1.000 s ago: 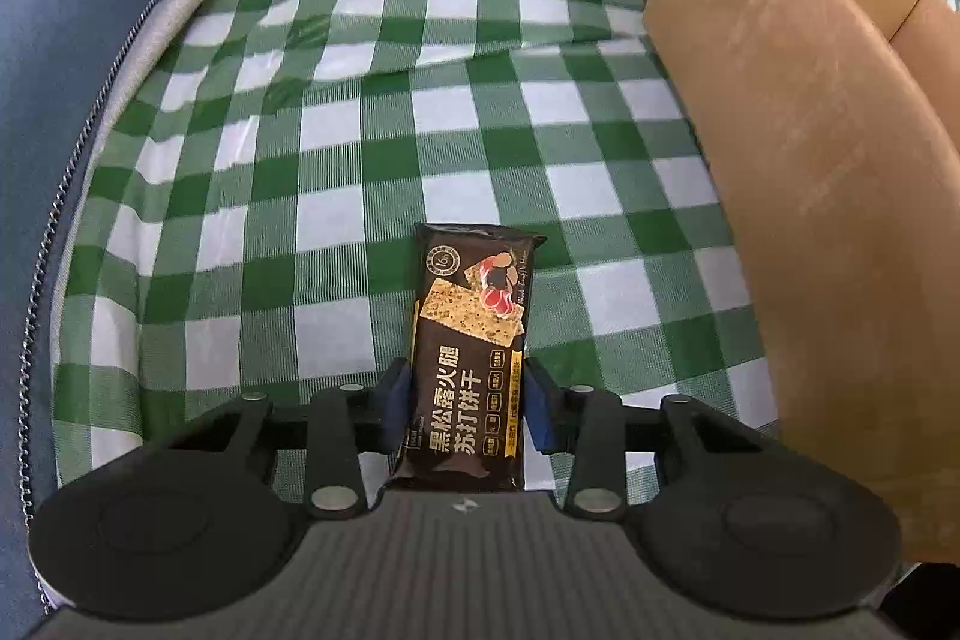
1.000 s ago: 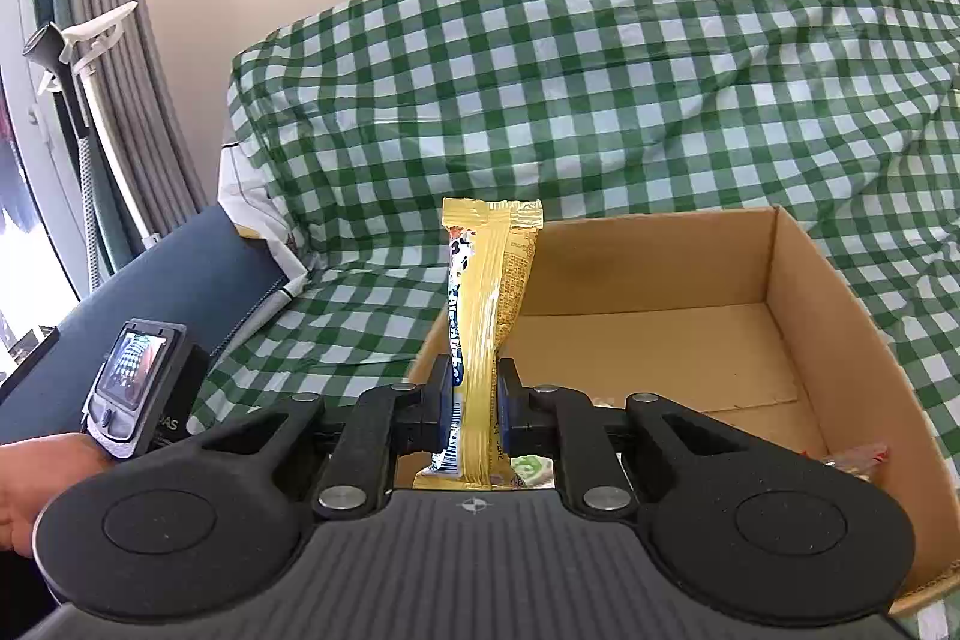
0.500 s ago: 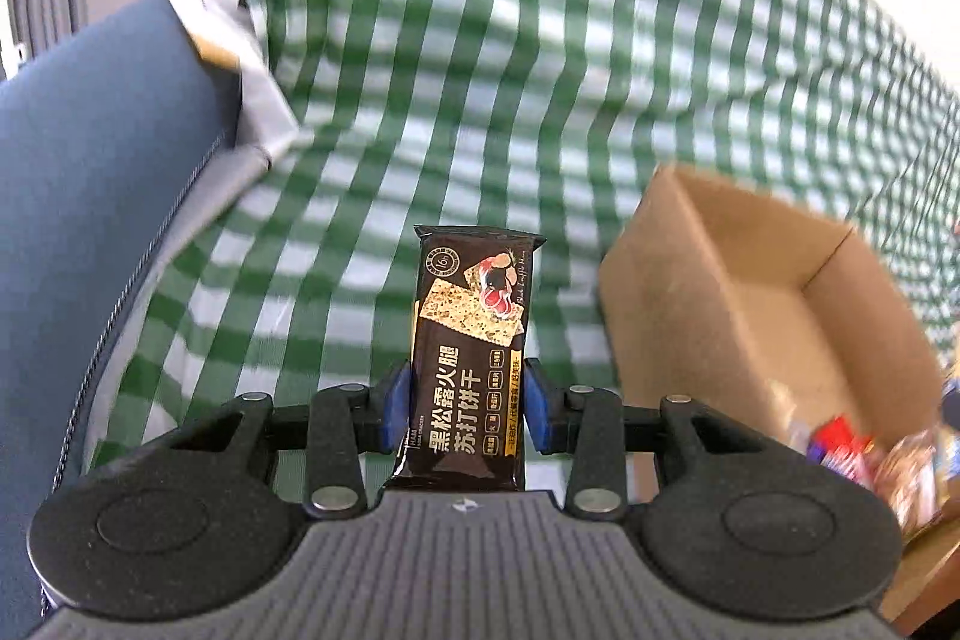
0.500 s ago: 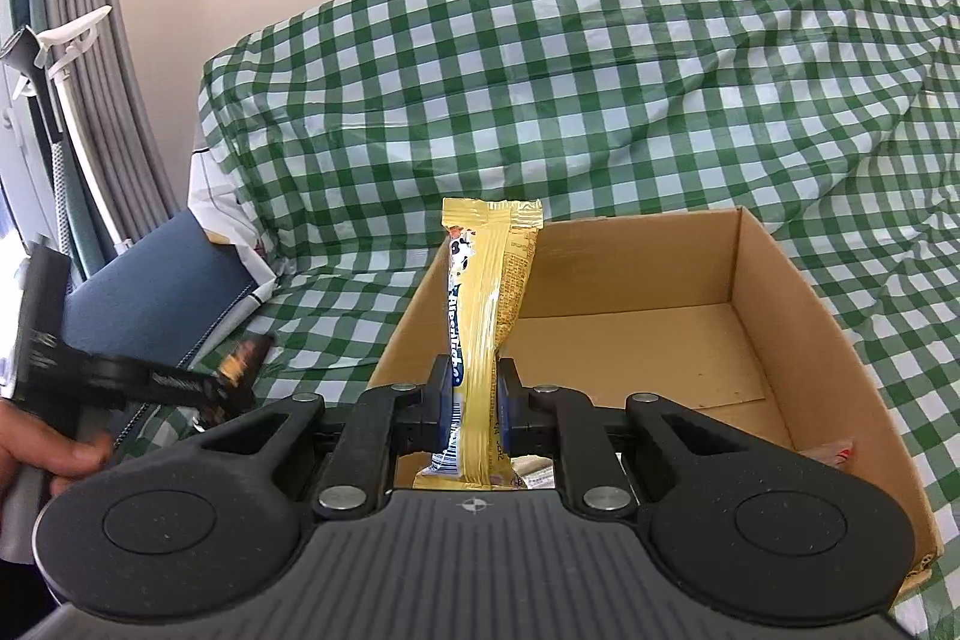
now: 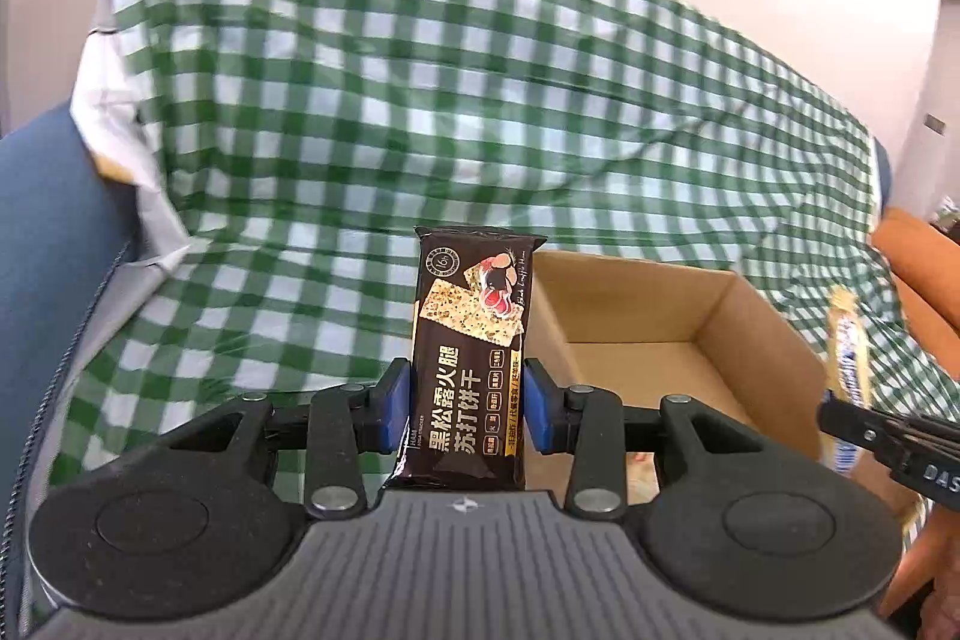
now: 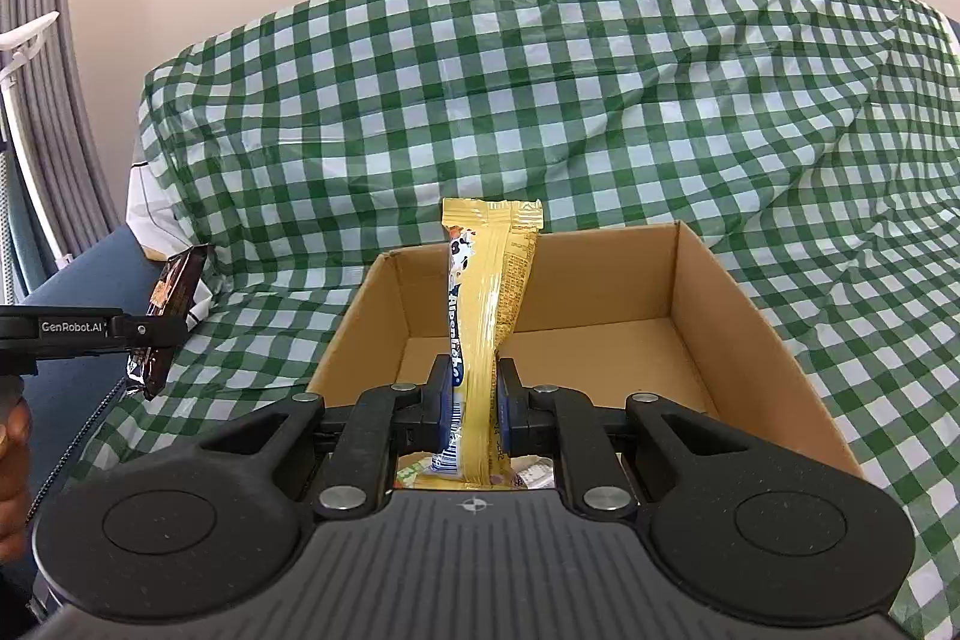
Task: Organize snacks
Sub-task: 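Carry both held snacks up and over the cardboard box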
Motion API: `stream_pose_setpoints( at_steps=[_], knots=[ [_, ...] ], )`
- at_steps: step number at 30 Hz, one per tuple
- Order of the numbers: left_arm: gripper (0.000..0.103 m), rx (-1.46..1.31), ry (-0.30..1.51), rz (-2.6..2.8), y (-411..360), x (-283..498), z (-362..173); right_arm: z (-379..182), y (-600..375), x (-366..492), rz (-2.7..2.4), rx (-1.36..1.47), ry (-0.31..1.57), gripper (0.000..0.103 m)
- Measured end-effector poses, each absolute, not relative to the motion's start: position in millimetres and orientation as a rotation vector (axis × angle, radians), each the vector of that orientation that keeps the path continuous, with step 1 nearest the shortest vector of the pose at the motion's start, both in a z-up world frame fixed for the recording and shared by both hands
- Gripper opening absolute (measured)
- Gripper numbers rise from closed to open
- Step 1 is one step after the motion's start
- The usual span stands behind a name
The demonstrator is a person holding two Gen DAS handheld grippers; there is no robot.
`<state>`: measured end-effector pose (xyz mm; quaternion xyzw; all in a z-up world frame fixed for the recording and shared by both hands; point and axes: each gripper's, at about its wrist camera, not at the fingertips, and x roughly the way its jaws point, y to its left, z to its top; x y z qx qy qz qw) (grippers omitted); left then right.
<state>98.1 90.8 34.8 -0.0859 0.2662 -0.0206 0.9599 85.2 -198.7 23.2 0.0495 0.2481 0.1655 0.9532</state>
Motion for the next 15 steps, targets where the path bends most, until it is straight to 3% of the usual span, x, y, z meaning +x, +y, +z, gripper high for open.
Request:
stream_pose_setpoints(
  at_steps=[15],
  knots=[
    [0.043, -0.17, 0.489, -0.103, 74, 95, 37, 20, -196, 89, 0.31, 0.076, 0.497, 0.015]
  ],
)
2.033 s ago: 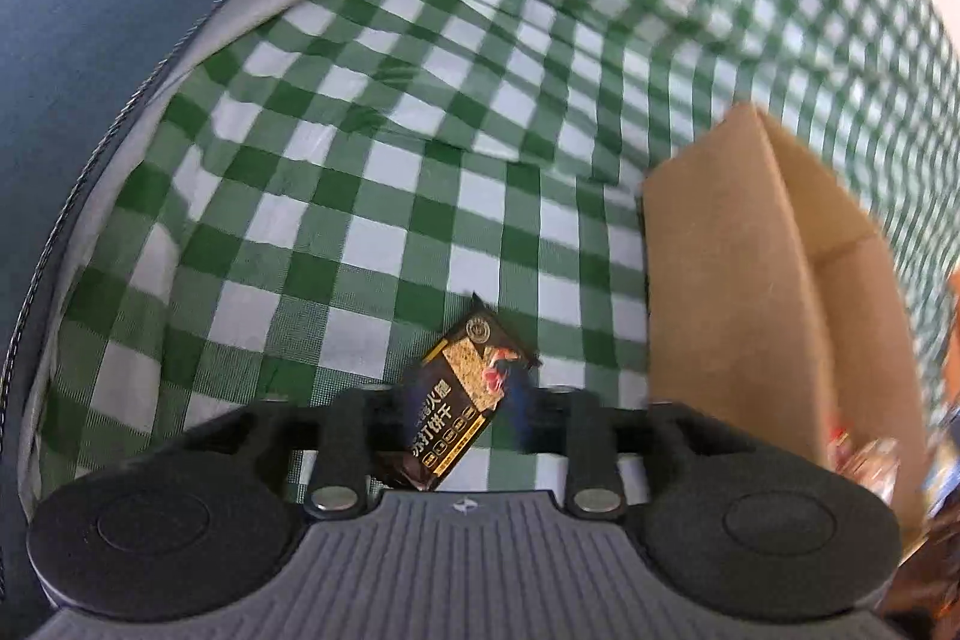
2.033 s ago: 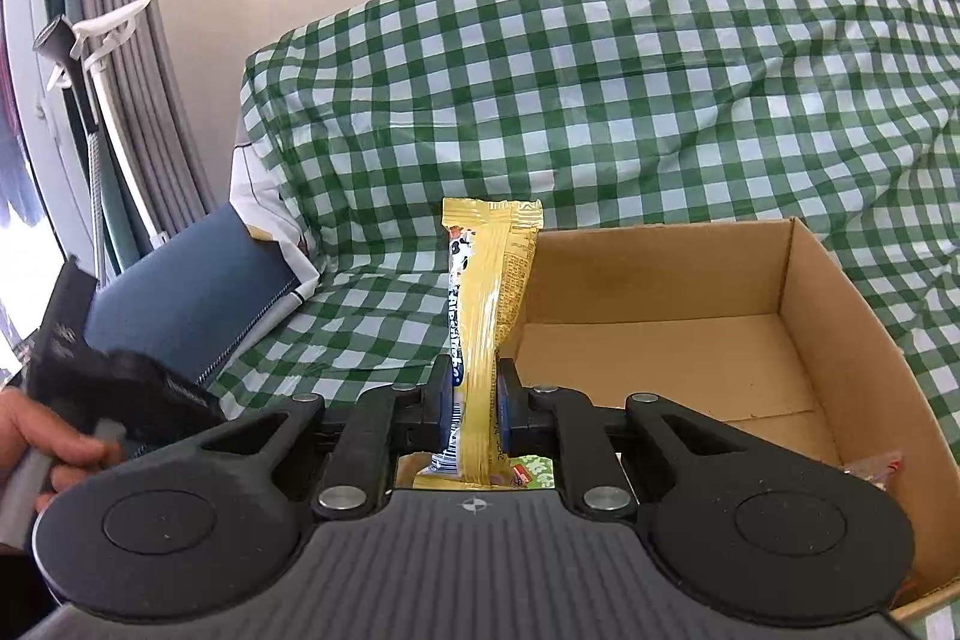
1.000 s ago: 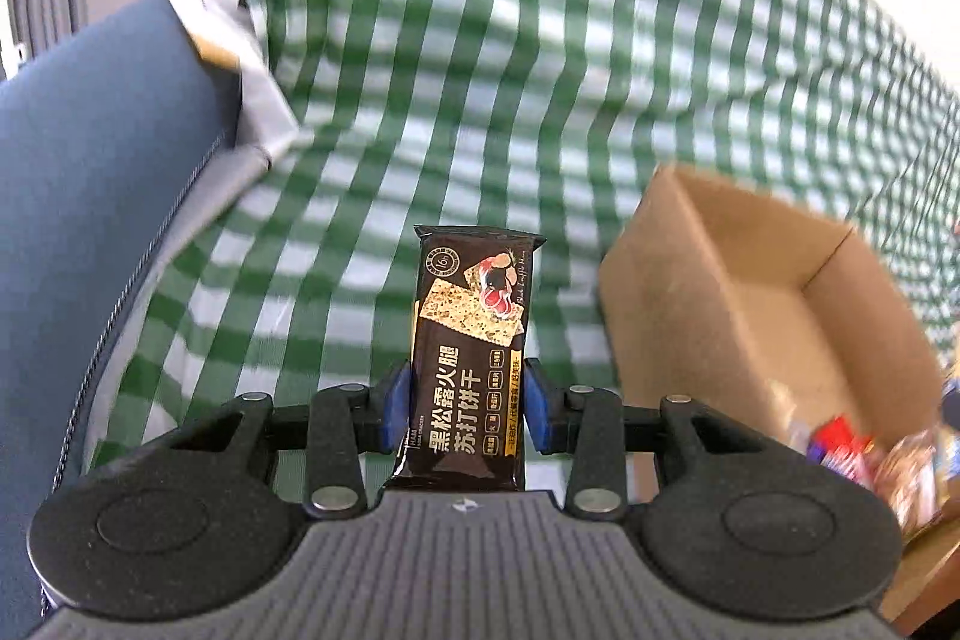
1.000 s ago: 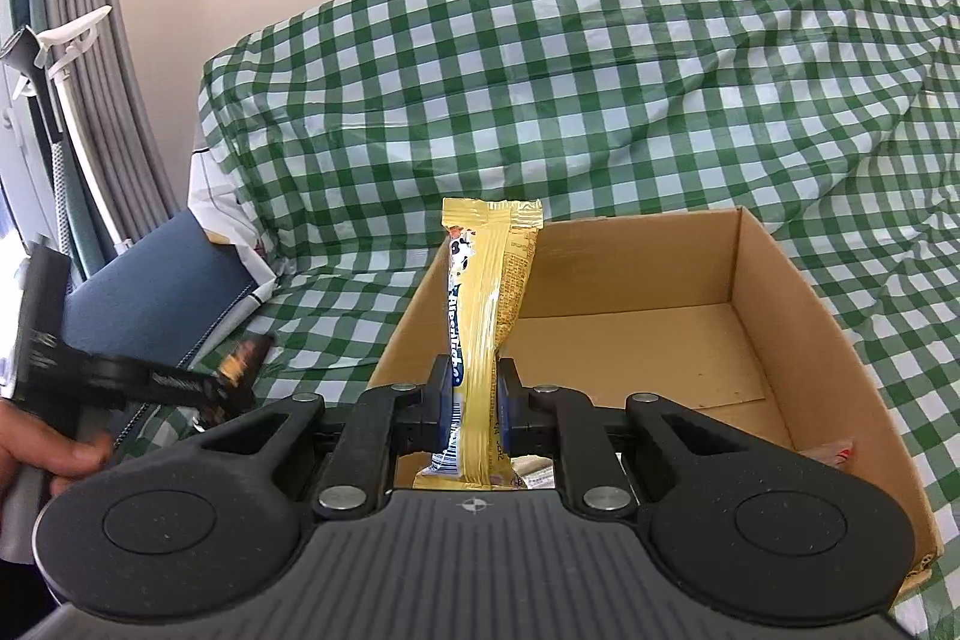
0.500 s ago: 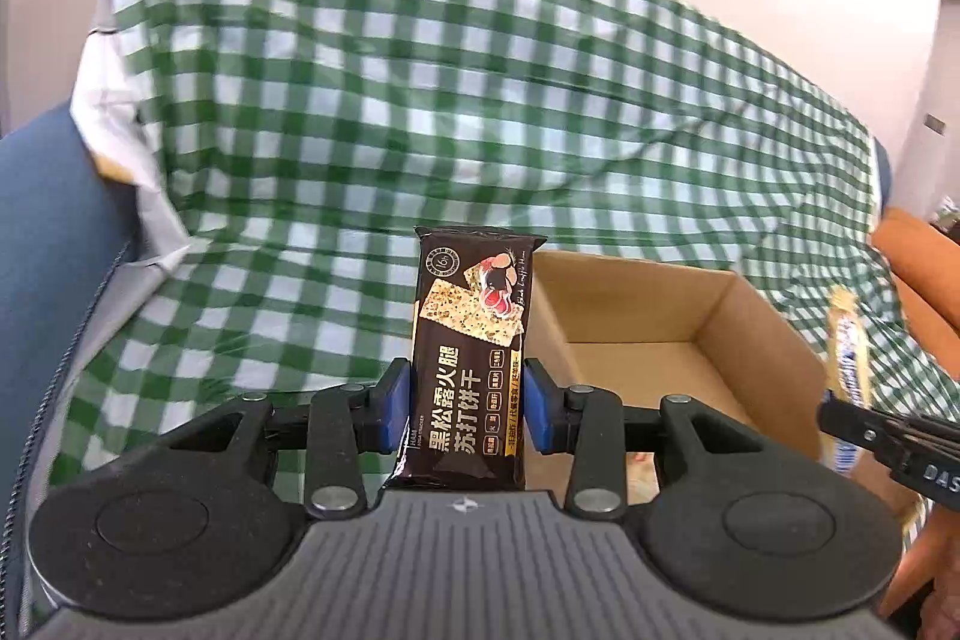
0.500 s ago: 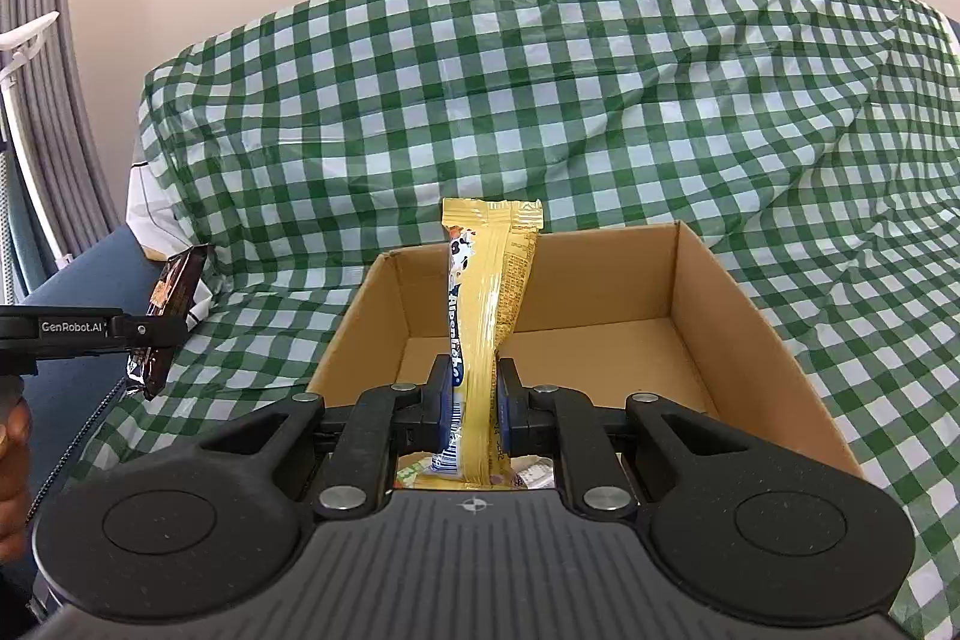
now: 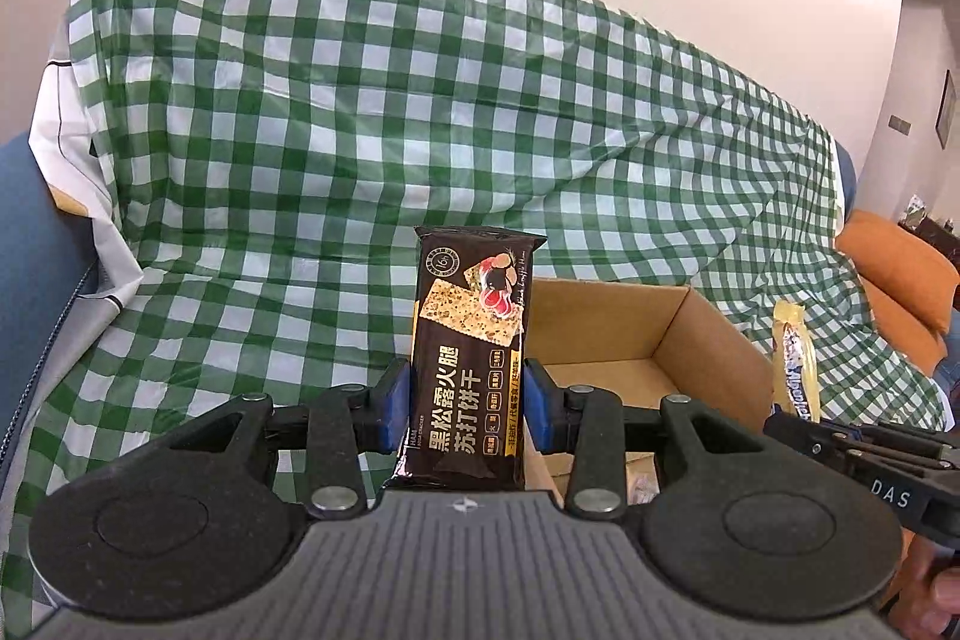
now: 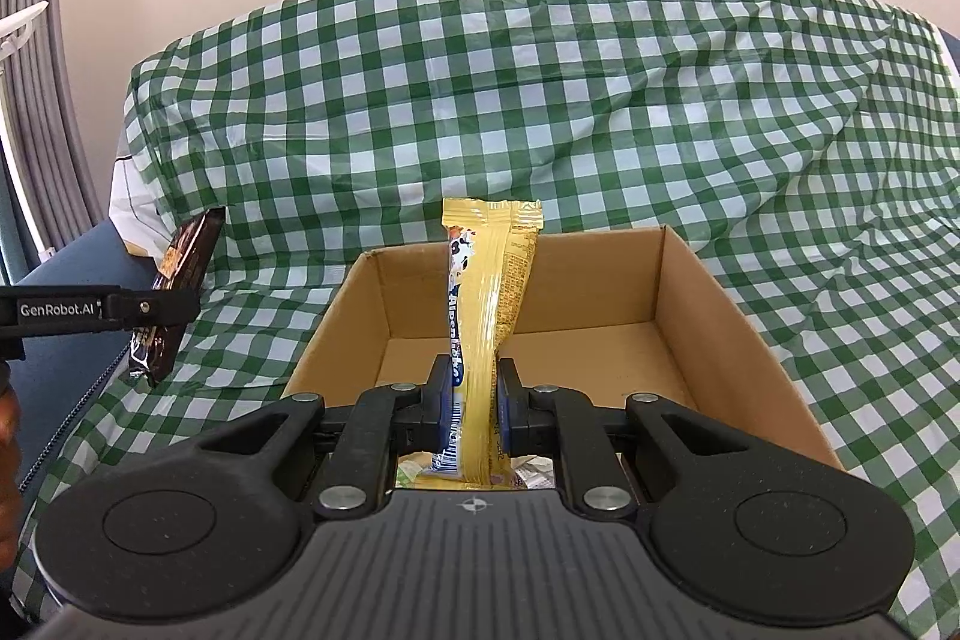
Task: Organize snacks
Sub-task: 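Carry both held snacks up and over the cardboard box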
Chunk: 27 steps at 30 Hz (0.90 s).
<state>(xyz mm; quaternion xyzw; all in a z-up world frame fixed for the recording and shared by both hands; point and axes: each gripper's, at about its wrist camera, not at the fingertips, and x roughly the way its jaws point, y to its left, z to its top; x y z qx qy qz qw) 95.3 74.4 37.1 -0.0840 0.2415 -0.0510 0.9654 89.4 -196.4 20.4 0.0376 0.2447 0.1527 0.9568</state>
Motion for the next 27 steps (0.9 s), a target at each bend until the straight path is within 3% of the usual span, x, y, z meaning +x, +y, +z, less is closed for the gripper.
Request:
stream_pose_setpoints(
  at_steps=[15, 27],
  knots=[
    [0.043, -0.169, 0.427, -0.165, 65, 89, 42, 22, -198, 88, 0.278, 0.088, 0.468, 0.015],
    [0.043, -0.053, 0.363, -0.28, 10, 85, 34, 23, -197, 85, 0.222, 0.095, 0.445, 0.015]
  ],
)
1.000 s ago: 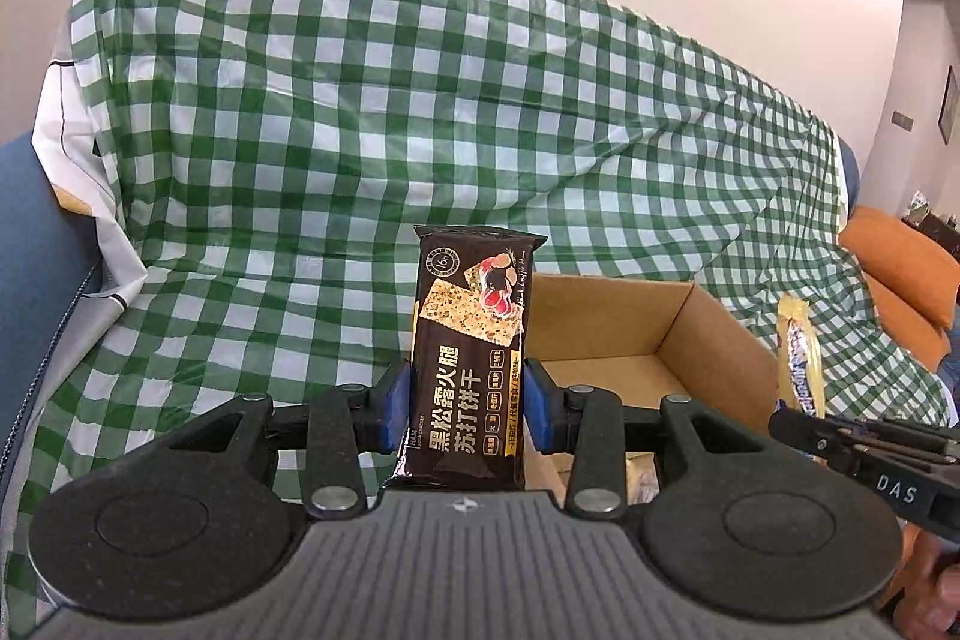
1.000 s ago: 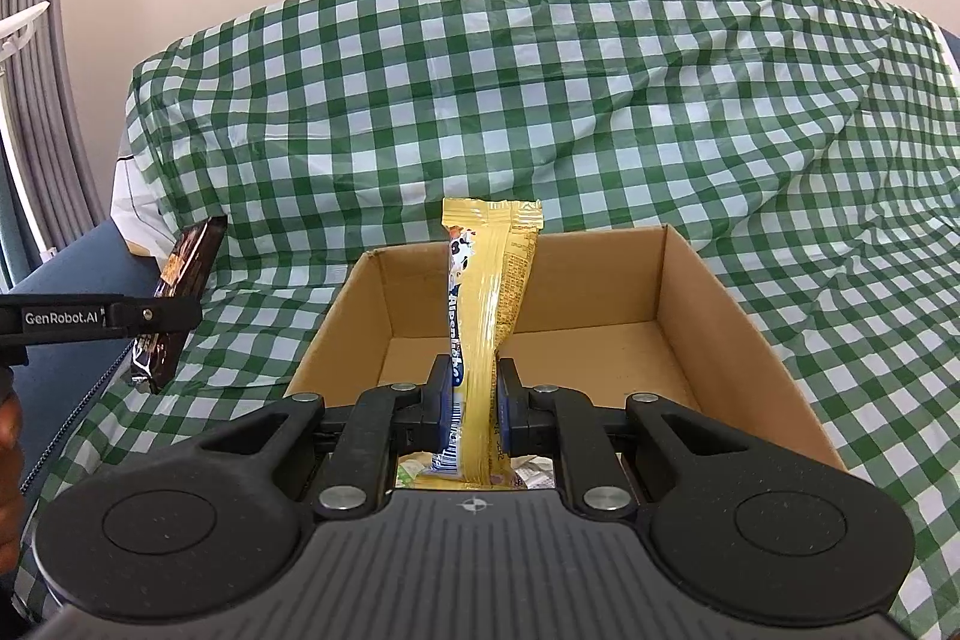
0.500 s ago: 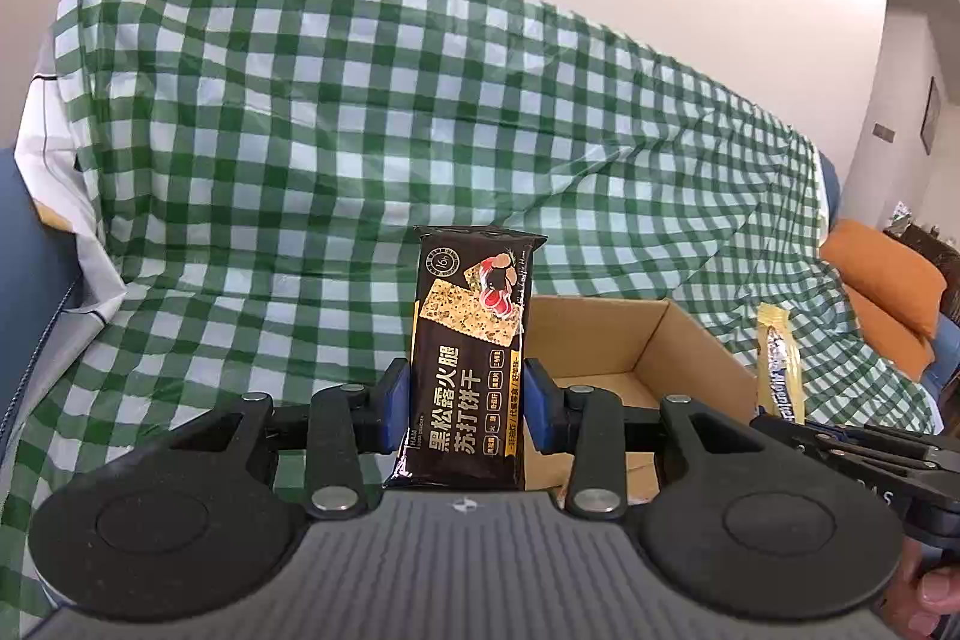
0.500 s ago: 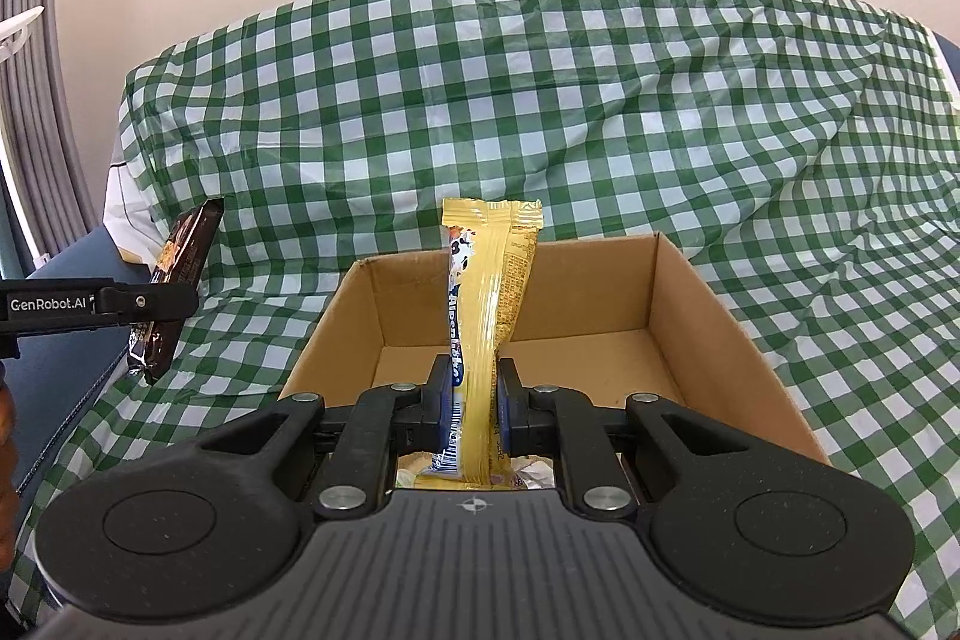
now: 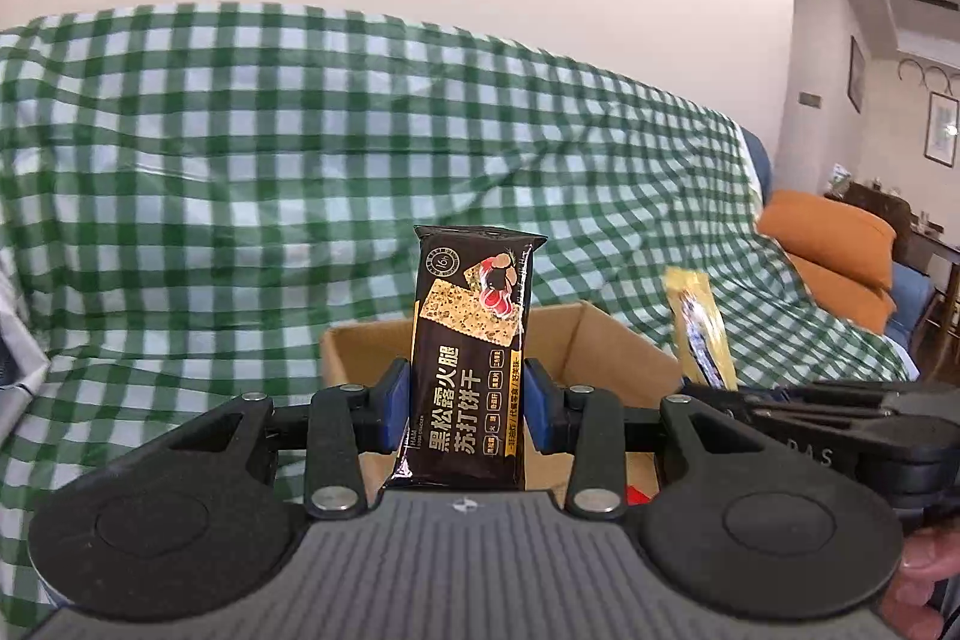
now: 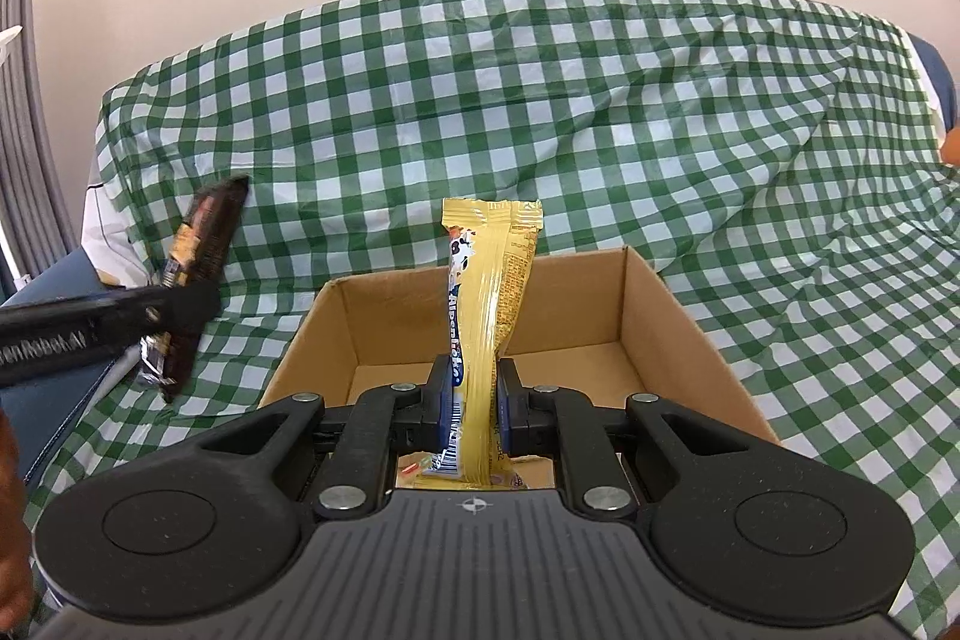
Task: Organize snacks
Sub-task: 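Carry both held snacks up and over the cardboard box, then lower both snacks into the box and open both tools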
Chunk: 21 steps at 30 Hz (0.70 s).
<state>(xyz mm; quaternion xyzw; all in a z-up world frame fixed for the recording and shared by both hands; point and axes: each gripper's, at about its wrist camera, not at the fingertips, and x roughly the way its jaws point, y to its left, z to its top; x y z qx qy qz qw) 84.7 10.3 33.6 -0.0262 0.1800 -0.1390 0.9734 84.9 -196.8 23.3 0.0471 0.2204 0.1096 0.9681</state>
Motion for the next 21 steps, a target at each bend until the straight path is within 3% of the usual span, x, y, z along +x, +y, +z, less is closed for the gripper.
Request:
stream_pose_setpoints(
  at_steps=[21],
  knots=[
    [0.044, -0.022, 0.353, -0.382, -35, 109, 25, 28, -210, 77, 0.065, 0.041, 0.33, 0.015]
  ],
)
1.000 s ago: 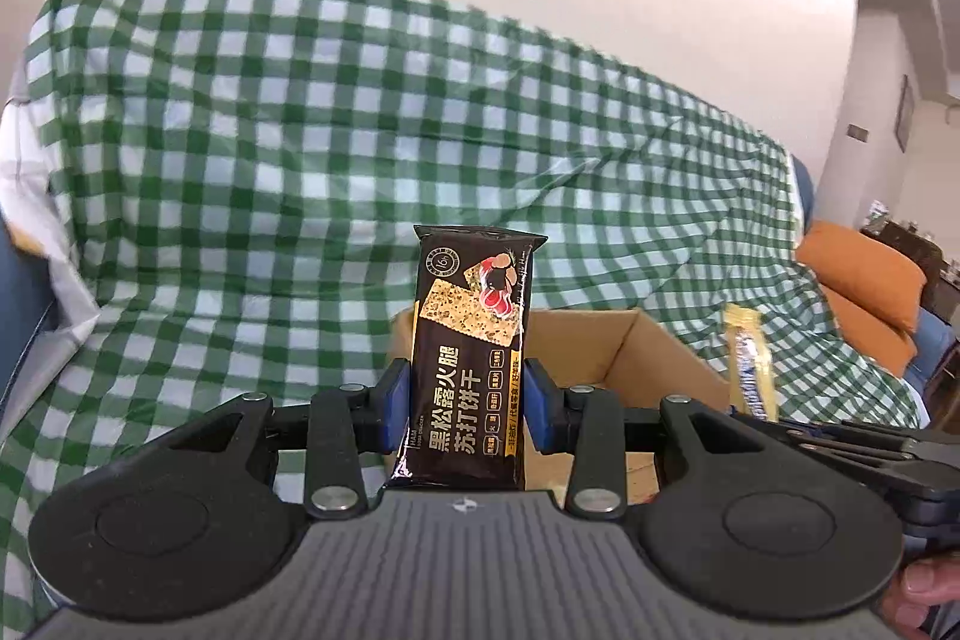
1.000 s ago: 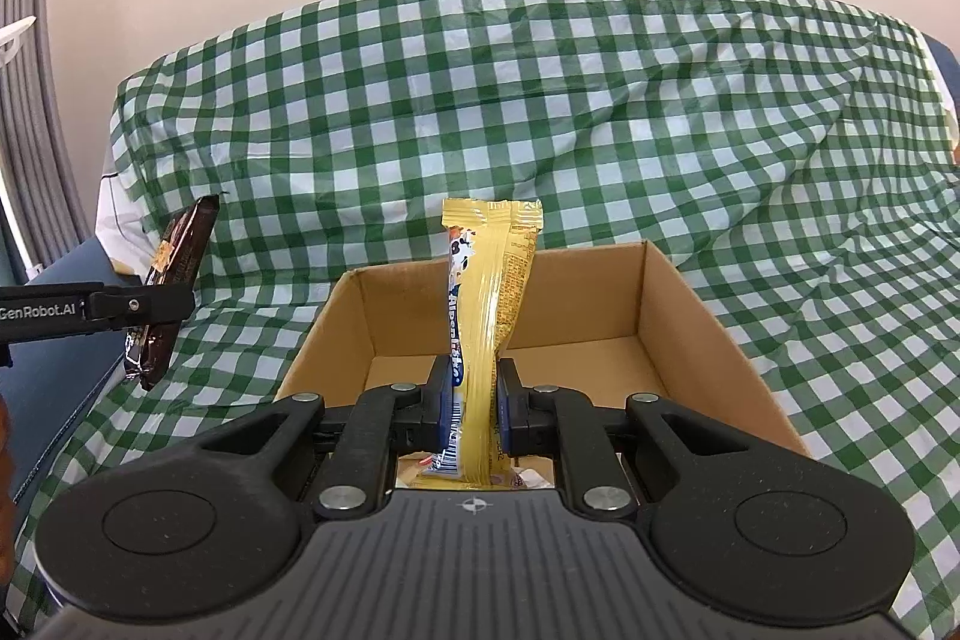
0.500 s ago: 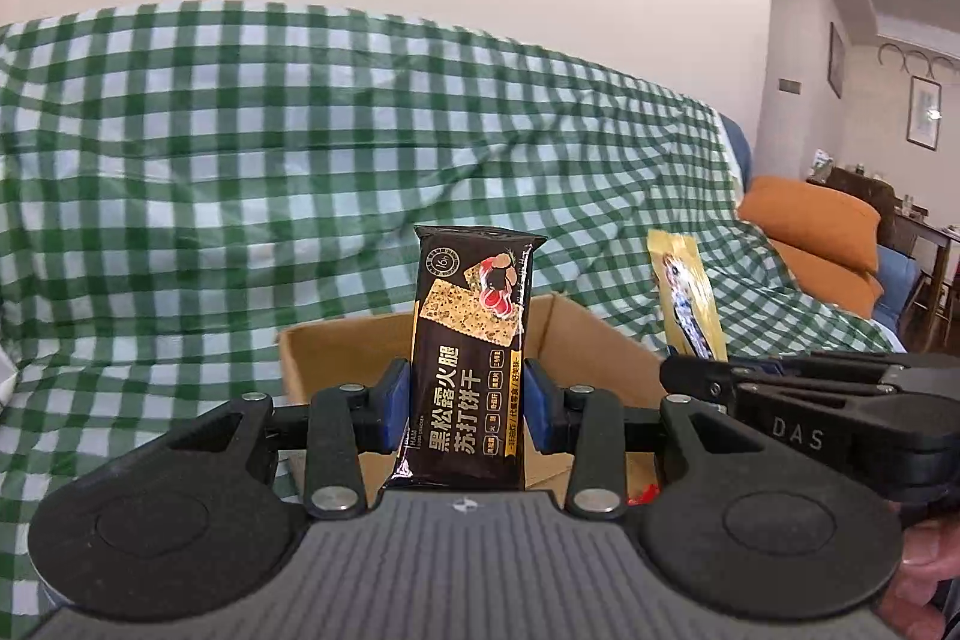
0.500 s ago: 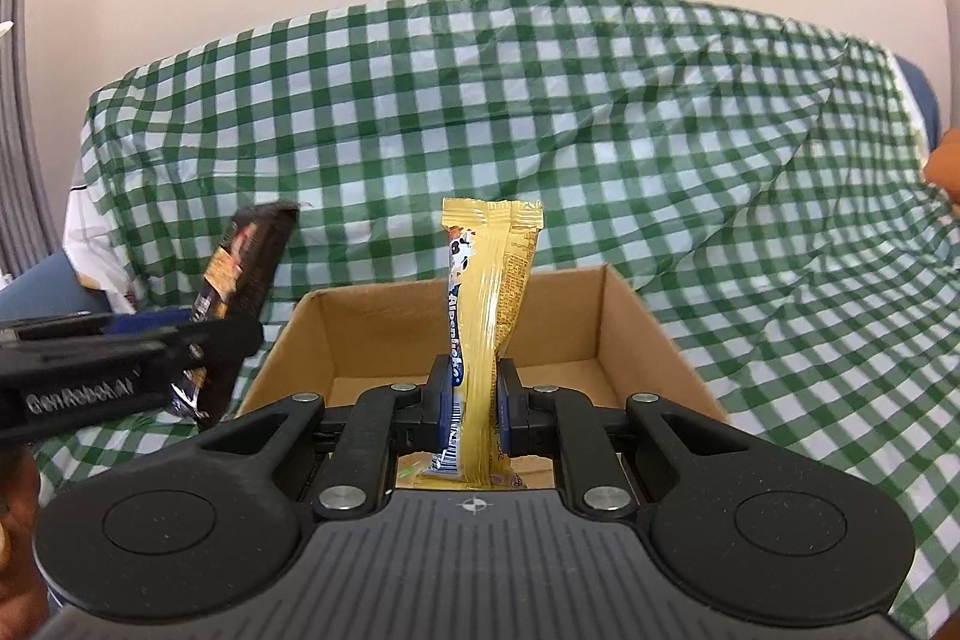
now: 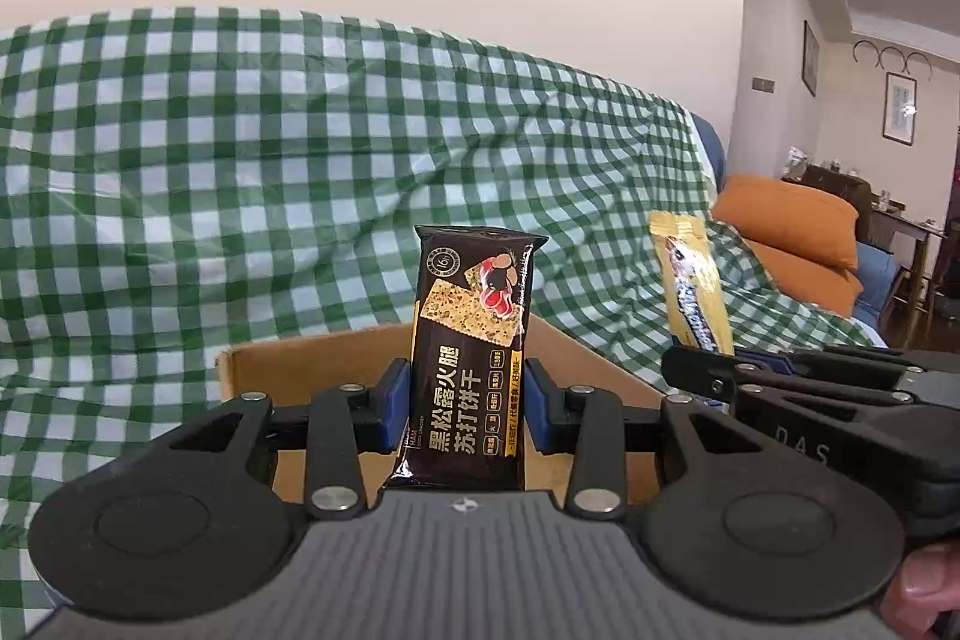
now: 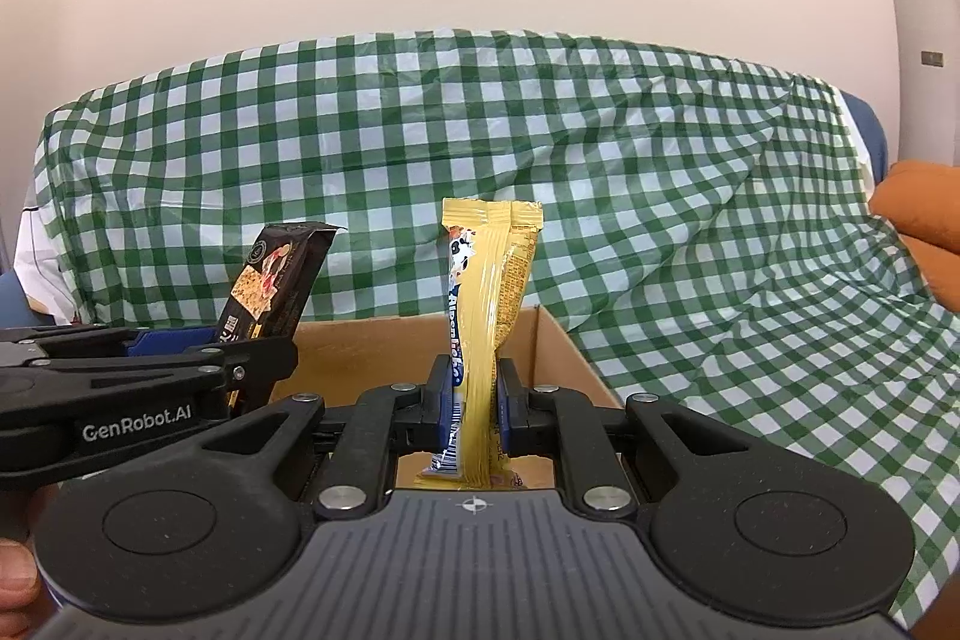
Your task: Organize snacks
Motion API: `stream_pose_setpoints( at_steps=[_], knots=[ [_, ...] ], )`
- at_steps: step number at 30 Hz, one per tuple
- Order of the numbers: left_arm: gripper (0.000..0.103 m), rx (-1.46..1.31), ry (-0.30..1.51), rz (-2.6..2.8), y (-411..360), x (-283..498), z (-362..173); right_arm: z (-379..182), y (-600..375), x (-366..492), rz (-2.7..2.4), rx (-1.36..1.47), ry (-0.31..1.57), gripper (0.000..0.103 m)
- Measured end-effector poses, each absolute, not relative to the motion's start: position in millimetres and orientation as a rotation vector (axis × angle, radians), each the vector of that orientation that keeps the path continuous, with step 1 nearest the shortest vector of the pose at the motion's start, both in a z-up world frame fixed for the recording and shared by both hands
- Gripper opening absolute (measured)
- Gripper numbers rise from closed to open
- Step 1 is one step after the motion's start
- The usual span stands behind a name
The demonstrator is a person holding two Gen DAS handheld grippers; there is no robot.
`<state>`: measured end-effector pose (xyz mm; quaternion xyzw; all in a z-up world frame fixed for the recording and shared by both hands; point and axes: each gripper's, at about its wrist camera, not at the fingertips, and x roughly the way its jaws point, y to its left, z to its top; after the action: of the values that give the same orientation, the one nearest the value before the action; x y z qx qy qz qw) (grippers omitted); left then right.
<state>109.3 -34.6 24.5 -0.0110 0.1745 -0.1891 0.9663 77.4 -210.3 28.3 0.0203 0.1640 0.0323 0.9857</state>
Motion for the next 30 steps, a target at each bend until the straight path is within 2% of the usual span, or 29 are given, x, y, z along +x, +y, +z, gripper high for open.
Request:
stream_pose_setpoints(
  at_steps=[2, 4, 5, 6, 8, 12, 15, 19, 21, 22, 30],
  knots=[
    [0.046, -0.022, 0.357, -0.394, -35, 110, 24, 27, -211, 78, 0.064, 0.029, 0.329, 0.015],
    [0.057, -0.016, 0.355, -0.389, -35, 111, 23, 24, -210, 80, 0.05, 0.02, 0.347, 0.018],
    [0.06, -0.02, 0.35, -0.383, -34, 110, 23, 24, -210, 81, 0.04, 0.015, 0.353, 0.034],
    [0.063, -0.026, 0.348, -0.377, -33, 111, 22, 24, -210, 81, 0.021, 0.015, 0.353, 0.063],
    [0.069, -0.036, 0.345, -0.364, -31, 110, 23, 24, -211, 81, -0.021, 0.025, 0.343, 0.077],
    [0.081, -0.018, 0.325, -0.318, -30, 100, 24, 25, -222, 83, -0.018, 0.091, 0.374, 0.089],
    [0.085, 0.01, 0.323, -0.289, -30, 86, 25, 24, -226, 83, -0.013, 0.083, 0.401, 0.1],
    [0.09, -0.016, 0.389, -0.27, -28, 69, 32, 27, -233, 69, 0.001, 0.043, 0.396, 0.102],
    [0.101, -0.069, 0.462, -0.264, -25, 64, 39, 31, -239, 61, 0.008, 0.035, 0.4, 0.102],
    [0.103, -0.088, 0.5, -0.247, -24, 60, 44, 31, -243, 55, 0.008, 0.036, 0.407, 0.102],
    [0.103, -0.083, 0.694, -0.075, -35, 12, 47, 22, -270, 19, -0.001, 0.09, 0.517, 0.102]
  ],
)
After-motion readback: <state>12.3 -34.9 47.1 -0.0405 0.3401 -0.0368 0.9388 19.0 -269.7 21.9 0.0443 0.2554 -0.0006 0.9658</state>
